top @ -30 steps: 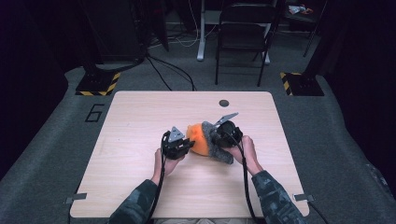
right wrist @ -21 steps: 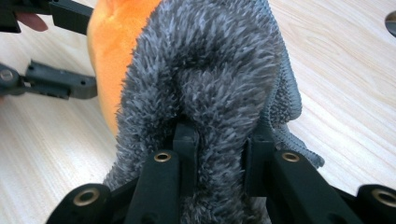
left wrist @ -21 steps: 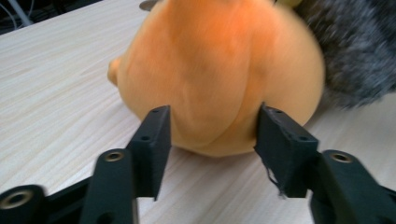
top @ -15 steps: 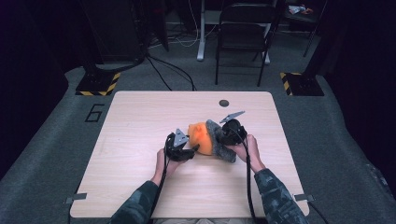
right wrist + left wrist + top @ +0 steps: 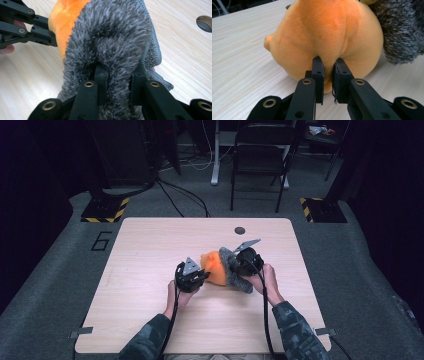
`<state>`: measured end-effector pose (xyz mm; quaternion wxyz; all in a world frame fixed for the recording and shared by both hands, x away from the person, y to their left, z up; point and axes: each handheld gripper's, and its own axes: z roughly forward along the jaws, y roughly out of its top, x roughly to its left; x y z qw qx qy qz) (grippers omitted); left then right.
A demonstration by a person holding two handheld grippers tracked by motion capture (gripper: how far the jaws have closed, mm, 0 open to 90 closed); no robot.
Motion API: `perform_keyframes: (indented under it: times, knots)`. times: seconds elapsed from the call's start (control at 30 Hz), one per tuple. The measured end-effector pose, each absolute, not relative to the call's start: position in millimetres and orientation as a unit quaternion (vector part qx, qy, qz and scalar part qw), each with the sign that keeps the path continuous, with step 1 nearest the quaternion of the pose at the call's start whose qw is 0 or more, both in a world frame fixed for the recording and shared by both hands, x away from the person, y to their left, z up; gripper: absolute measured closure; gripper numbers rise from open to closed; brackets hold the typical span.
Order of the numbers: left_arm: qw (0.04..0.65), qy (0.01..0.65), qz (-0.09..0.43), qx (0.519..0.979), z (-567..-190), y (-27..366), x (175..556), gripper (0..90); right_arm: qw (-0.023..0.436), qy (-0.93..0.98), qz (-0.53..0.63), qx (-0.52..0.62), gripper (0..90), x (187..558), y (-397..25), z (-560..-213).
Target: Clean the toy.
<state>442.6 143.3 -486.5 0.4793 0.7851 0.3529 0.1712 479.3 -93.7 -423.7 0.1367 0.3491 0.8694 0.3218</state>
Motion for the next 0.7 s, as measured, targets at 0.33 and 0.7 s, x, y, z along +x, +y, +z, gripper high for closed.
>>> perform_keyframes:
  times: [0.33, 0.7]
  knots:
    - [0.491, 0.384, 0.111, 0.774, -481, 159, 435, 81.3, 0.117, 0.871, 0.326, 0.349, 72.9, 476, -95, -410]
    - [0.489, 0.381, 0.132, 0.774, -481, 152, 431, 79.1, 0.164, 0.874, 0.351, 0.295, 71.9, 450, -59, -393]
